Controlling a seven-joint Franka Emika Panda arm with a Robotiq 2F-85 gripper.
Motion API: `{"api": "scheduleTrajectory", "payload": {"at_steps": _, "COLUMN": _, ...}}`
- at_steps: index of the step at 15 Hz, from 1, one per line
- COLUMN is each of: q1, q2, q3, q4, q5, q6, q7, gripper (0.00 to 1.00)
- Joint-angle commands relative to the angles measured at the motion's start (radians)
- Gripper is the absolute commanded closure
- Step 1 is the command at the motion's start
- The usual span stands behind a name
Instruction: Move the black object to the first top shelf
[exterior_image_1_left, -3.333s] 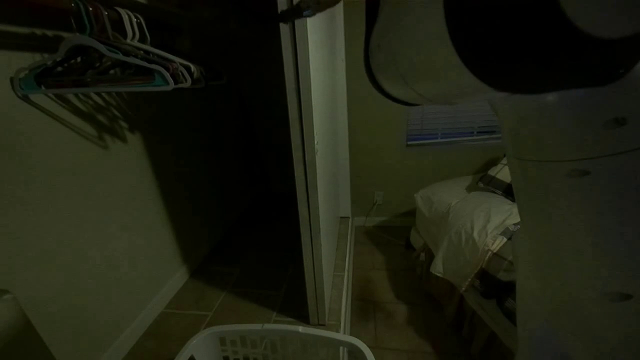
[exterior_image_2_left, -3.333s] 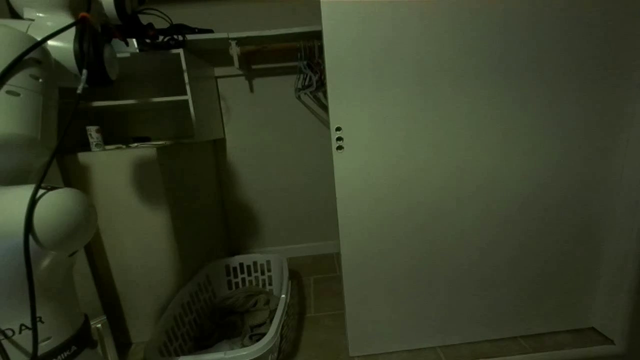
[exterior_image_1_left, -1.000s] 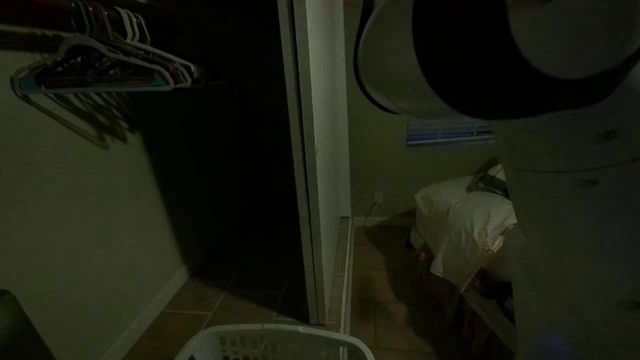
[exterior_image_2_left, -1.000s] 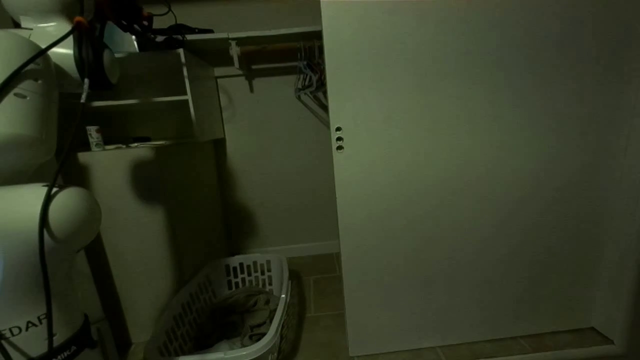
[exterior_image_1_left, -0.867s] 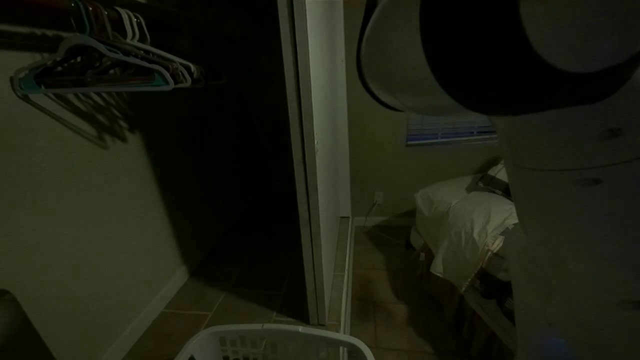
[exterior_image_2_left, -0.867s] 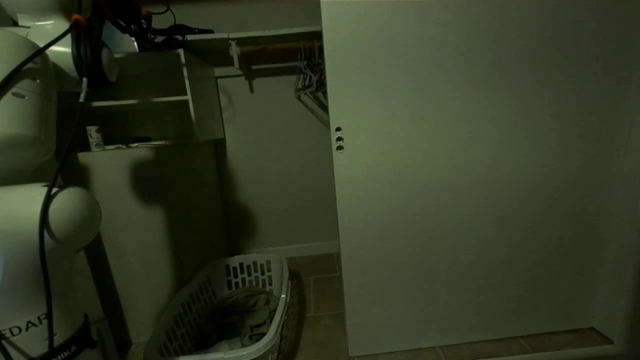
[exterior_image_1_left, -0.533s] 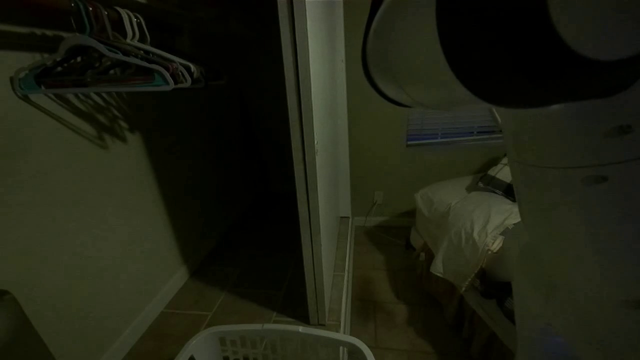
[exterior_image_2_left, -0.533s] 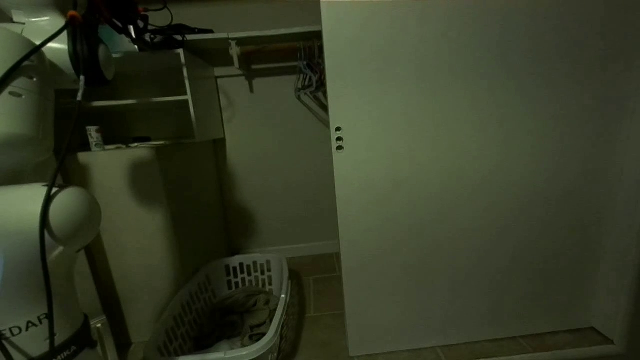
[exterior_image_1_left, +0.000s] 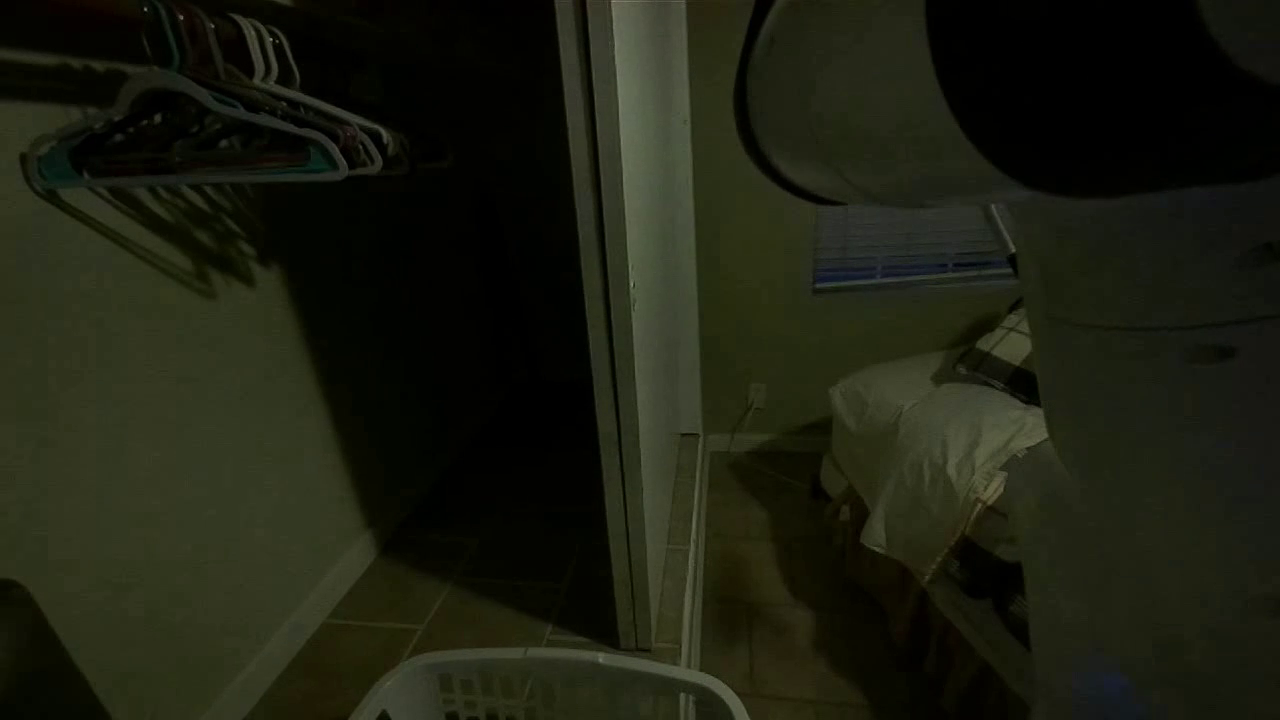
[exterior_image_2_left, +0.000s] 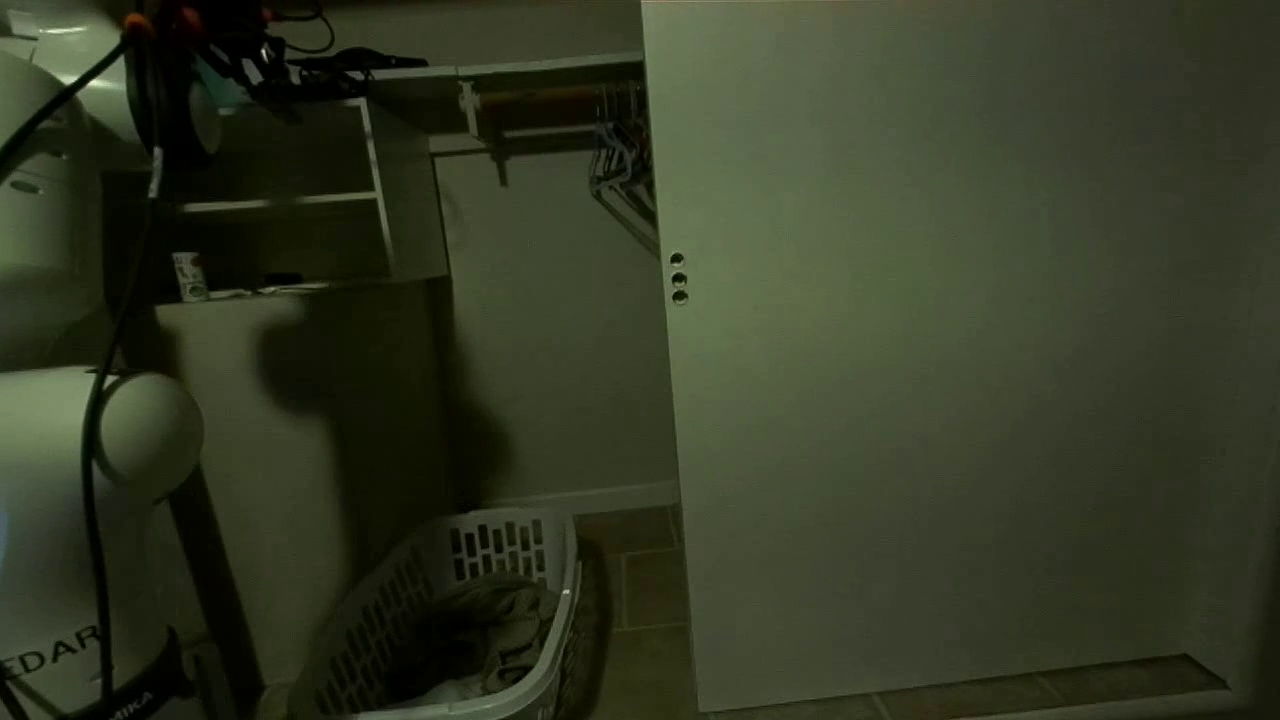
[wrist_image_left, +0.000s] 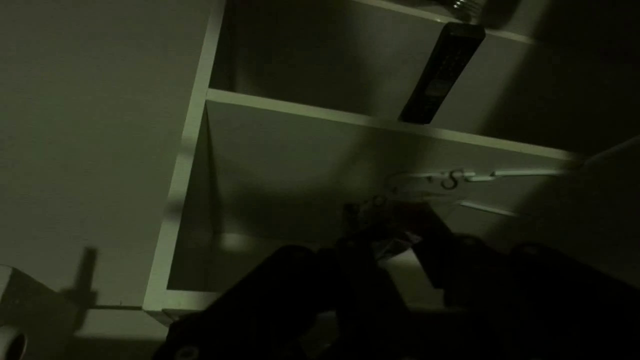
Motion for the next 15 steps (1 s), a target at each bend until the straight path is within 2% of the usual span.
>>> {"api": "scheduleTrajectory", "payload": {"at_steps": 1, "q1": -0.007, "q2": -0.041, "q3": 0.005, "q4": -0.058, "q5": 0.014, "q6": -0.037, "q7": 0.007, "gripper": 0.93}}
{"api": "scheduleTrajectory", "payload": {"at_steps": 7, "q1": -0.031, "q2": -0.045, "q3": 0.001, "q4": -0.150, "q5": 0.035, "q6": 0.079, "q7": 0.022, "gripper": 0.93}}
{"api": "scheduleTrajectory", "payload": {"at_steps": 15, "q1": -0.135, "q2": -0.084, "q3": -0.012, "q4": -0.472, "q5": 0.087, "q6": 0.477, "q7": 0.026, "gripper": 0.93}}
